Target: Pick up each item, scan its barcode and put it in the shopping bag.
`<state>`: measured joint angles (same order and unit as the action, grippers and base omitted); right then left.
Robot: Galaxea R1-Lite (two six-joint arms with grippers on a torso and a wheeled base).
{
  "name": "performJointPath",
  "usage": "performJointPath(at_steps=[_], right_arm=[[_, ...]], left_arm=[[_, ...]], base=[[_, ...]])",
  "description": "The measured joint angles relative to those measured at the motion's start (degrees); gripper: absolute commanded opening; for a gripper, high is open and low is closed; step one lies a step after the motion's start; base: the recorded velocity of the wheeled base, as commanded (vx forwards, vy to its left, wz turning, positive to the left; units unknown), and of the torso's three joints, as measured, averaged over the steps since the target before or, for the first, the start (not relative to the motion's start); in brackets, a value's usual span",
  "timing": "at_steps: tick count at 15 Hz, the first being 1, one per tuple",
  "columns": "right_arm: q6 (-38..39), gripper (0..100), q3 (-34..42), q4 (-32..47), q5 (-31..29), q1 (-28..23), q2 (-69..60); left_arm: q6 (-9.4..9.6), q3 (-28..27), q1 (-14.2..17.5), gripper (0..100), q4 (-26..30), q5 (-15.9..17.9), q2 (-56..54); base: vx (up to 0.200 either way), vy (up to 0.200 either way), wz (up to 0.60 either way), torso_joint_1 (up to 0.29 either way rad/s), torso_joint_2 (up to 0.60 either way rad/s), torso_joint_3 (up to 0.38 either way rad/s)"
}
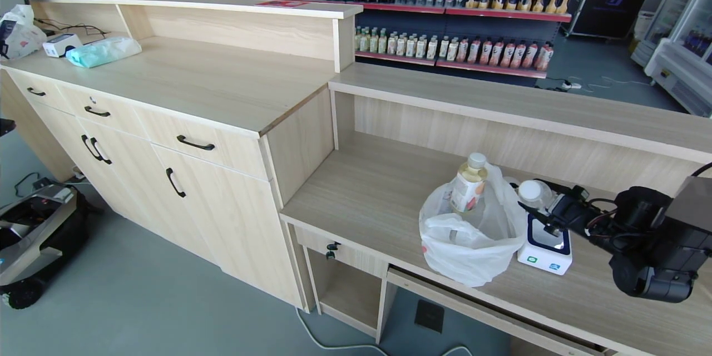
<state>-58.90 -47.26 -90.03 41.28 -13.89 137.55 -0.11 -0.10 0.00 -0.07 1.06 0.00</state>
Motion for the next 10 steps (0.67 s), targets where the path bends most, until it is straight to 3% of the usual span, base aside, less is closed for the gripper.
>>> performJointPath(at_steps=[6, 10], right_arm=[[0.41, 0, -0.04, 0.30, -0.06, 1.10, -0.52], [8.61, 0, 0.61, 1.27, -0.34, 1.71, -6.73]], left_arm=[[0.01, 0.00, 0.00, 100, 0.00, -0.02, 0.00], [0.01, 0.00, 0.00, 100, 0.00, 0.00, 0.00]], base=[[0.000, 0.000, 0.00, 0.000, 0.00, 0.000], [0.000, 0.000, 0.00, 0.000, 0.00, 0.000]])
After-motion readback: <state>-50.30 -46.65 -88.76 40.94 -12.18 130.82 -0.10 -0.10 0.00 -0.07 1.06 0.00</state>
